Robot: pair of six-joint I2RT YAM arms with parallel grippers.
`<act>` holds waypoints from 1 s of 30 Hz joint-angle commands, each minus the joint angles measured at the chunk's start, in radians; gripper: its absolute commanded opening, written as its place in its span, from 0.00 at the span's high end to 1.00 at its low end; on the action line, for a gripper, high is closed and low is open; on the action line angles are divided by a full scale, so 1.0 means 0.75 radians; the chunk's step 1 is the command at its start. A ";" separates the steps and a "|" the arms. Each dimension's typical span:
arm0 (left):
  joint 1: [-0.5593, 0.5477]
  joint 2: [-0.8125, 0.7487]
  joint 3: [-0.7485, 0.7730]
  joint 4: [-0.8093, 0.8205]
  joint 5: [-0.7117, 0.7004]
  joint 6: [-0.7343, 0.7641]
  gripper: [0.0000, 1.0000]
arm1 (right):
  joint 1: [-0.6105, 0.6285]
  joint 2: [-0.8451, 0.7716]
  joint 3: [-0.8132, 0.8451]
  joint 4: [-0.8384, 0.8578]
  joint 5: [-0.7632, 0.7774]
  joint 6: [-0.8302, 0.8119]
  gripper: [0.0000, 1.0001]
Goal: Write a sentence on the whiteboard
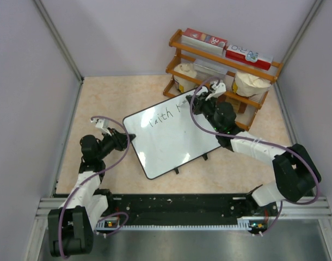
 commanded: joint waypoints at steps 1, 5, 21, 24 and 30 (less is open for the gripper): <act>0.002 0.009 -0.017 0.034 -0.054 0.121 1.00 | -0.018 -0.093 -0.019 0.067 0.028 0.023 1.00; 0.000 0.011 -0.017 0.038 -0.050 0.119 1.00 | -0.030 -0.083 -0.013 0.060 0.024 0.021 1.00; 0.002 0.013 -0.017 0.040 -0.050 0.119 1.00 | -0.042 0.011 -0.025 0.022 -0.009 0.025 1.00; 0.002 0.013 -0.017 0.038 -0.050 0.119 1.00 | -0.042 -0.009 -0.060 0.022 -0.009 0.035 1.00; 0.000 0.013 -0.019 0.038 -0.050 0.119 1.00 | -0.040 -0.063 -0.125 0.032 -0.013 0.053 1.00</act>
